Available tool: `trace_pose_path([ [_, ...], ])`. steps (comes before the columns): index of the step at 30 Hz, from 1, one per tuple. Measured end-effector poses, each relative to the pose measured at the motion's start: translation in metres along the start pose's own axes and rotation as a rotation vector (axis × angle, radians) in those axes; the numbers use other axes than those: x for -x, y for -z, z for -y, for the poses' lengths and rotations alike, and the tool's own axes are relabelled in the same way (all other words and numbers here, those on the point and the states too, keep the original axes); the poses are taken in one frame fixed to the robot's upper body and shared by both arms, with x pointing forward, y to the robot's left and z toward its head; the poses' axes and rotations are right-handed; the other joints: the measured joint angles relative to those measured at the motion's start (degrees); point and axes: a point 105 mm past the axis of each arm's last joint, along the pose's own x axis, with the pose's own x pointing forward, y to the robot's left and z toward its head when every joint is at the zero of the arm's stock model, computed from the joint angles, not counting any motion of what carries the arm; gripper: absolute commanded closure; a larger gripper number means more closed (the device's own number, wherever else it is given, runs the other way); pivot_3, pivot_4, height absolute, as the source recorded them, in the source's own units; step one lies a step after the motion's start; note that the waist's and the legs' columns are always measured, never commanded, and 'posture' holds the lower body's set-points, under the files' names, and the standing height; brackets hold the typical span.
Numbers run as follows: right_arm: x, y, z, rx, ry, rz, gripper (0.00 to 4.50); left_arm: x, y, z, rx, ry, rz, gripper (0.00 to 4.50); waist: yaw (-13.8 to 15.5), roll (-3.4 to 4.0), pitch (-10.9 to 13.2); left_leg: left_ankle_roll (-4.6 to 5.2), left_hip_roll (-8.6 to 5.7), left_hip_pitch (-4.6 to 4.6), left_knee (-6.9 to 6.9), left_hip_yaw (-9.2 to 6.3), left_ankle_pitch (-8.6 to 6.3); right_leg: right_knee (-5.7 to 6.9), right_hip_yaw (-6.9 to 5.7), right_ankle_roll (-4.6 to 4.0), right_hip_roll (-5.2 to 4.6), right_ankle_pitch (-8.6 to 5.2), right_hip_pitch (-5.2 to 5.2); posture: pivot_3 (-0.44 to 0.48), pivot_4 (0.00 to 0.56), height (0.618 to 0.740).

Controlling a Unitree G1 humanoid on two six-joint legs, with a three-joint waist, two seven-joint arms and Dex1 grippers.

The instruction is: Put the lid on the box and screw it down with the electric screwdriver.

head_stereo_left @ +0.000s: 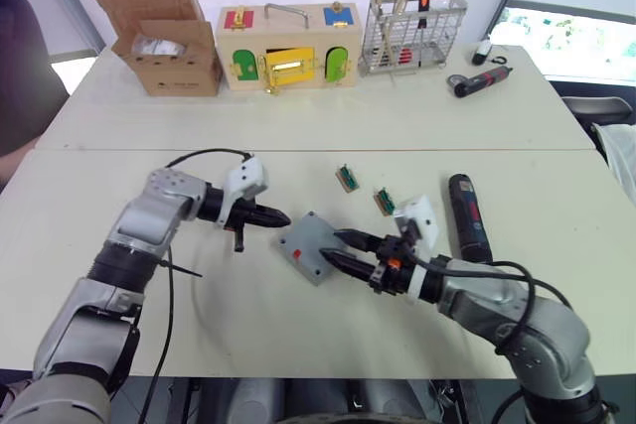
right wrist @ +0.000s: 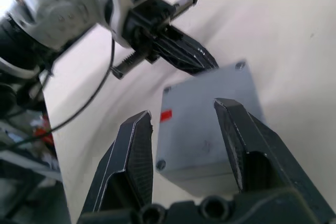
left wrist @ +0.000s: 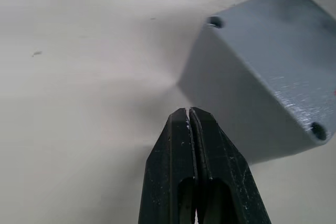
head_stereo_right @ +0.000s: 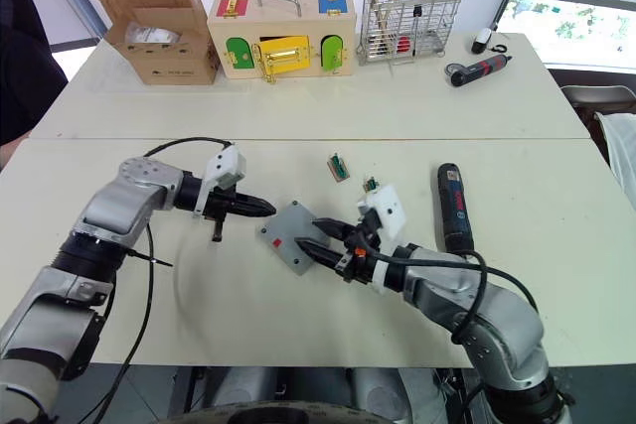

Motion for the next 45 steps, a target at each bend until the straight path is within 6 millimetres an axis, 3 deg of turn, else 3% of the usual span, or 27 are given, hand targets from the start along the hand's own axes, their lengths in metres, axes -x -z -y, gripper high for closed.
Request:
trace_pose_path([
  [3,0.012,-0.001,-0.008,-0.011,-0.052,-0.031,2.48,0.007,-0.006,-0.005,-0.004,-0.02,0.018,4.5,-0.04,0.0,0.0,0.04,0.0,0.0,-0.03,0.01,-0.03,-0.03,0.0,0.0,-0.01,0.0,0.0,0.0,0.15,0.74],
  [9,0.026,0.038,-0.012,-0.058,-0.054,-0.229,2.48,-0.001,0.011,0.001,0.04,-0.01,0.007,4.5,-0.08,0.0,0.0,0.07,0.01,0.0,-0.04,0.01,-0.04,-0.05,0.02,0.0,0.0,0.0,0.0,0.0,0.15,0.74],
  [16,0.015,0.062,0.018,0.006,0.073,-0.305,2.48,-0.022,0.021,0.007,0.062,-0.01,0.017,4.5,-0.03,-0.02,0.01,0.07,0.01,0.0,-0.02,0.02,-0.04,-0.05,0.02,0.0,0.0,0.0,-0.01,0.0,0.15,0.74],
  [25,0.001,0.062,0.025,0.035,0.082,-0.28,2.48,-0.025,0.025,0.012,0.069,0.008,0.014,4.5,0.0,-0.02,0.01,0.07,0.0,0.0,-0.03,0.01,-0.04,-0.05,0.01,0.0,0.0,0.0,-0.01,0.0,0.15,0.74],
  [38,-0.001,0.062,0.014,-0.005,-0.032,-0.291,2.48,-0.023,0.03,0.033,0.089,0.048,-0.018,4.5,0.0,-0.01,0.01,0.07,0.01,0.0,-0.04,0.01,-0.04,-0.06,0.02,0.0,-0.02,0.0,-0.01,0.0,0.15,0.74],
  [45,-0.003,0.062,0.024,-0.003,-0.019,-0.301,2.48,-0.021,0.034,0.039,0.104,0.049,-0.036,4.5,0.03,-0.01,0.01,0.07,0.01,0.0,-0.04,0.01,-0.04,-0.06,0.02,0.0,-0.04,0.0,0.0,0.0,0.15,0.74],
])
